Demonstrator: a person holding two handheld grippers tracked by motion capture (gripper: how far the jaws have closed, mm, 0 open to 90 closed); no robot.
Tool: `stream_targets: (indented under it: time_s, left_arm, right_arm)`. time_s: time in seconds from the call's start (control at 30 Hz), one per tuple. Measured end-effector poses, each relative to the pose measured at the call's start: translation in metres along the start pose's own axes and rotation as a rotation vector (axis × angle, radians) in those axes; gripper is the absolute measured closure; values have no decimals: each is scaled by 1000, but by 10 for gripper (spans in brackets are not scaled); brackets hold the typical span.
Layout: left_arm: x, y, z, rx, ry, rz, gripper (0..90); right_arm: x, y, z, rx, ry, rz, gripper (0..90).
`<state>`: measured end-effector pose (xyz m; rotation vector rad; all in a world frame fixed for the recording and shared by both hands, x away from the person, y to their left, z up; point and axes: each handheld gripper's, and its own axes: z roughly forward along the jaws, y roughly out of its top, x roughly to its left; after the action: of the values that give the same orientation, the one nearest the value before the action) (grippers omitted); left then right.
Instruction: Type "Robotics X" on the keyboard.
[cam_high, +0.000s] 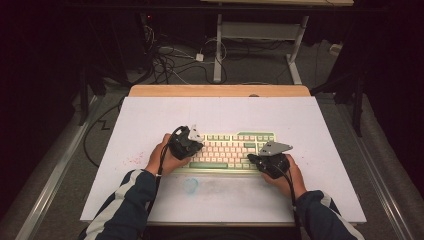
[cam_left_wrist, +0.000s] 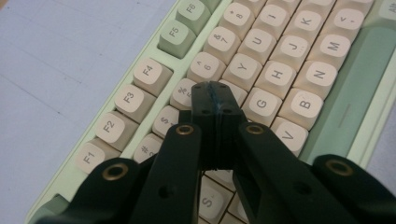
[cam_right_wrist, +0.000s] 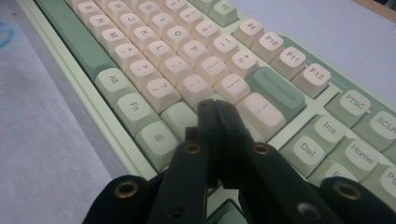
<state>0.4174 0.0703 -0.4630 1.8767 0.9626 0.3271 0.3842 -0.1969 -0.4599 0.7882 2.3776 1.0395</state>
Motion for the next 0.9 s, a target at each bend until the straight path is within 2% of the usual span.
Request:
stream_targets:
  time_s: [0.1,0.13,0.17,0.33,0.4,0.47,0.57,0.6,0.63,0.67,0.73,0.77,0.8,0.9]
  left_arm:
    - [-1,0,-1,-2,11,22,879]
    - [-2,3,-5,-28,14,25,879]
    - [-2,3,-5,-28,14,25,878]
    - [-5,9,-19,-97,-3,27,878]
    - [-6,8,-26,-131,2,34,849]
    - [-7,6,-35,-176,-1,38,844]
    - [-7,4,-52,-241,-28,35,820]
    - [-7,4,-56,-252,-38,16,774]
    - [-7,3,-59,-251,-48,6,774]
    - [-7,2,-61,-246,-49,4,665]
    - [-9,-2,-63,-233,-50,5,645]
    - [-9,-5,-65,-235,-48,20,562]
    - [-11,-8,-67,-246,-47,27,562]
    - [-12,-15,-73,-265,-23,39,440]
  right_arm:
    - [0,0,0,-1,-1,-1,900]
    - [0,0,0,1,0,-2,900]
    - [0,0,0,1,-1,-2,900]
    - [1,0,-2,0,0,-12,900]
    - [2,0,-8,-21,-2,-31,900]
    - [2,1,-13,-38,-4,-29,900]
    - [1,2,-18,-49,-15,-28,900]
    - [0,1,-21,-56,-18,-25,900]
    - [0,1,-21,-56,-18,-25,900]
    - [0,-1,-24,-55,-18,-25,900]
    - [-1,-1,-26,-58,-19,-23,900]
    - [0,-2,-28,-60,-20,-18,900]
    - [0,-2,-29,-60,-20,-23,900]
    - [-2,-1,-34,-69,-28,-22,900]
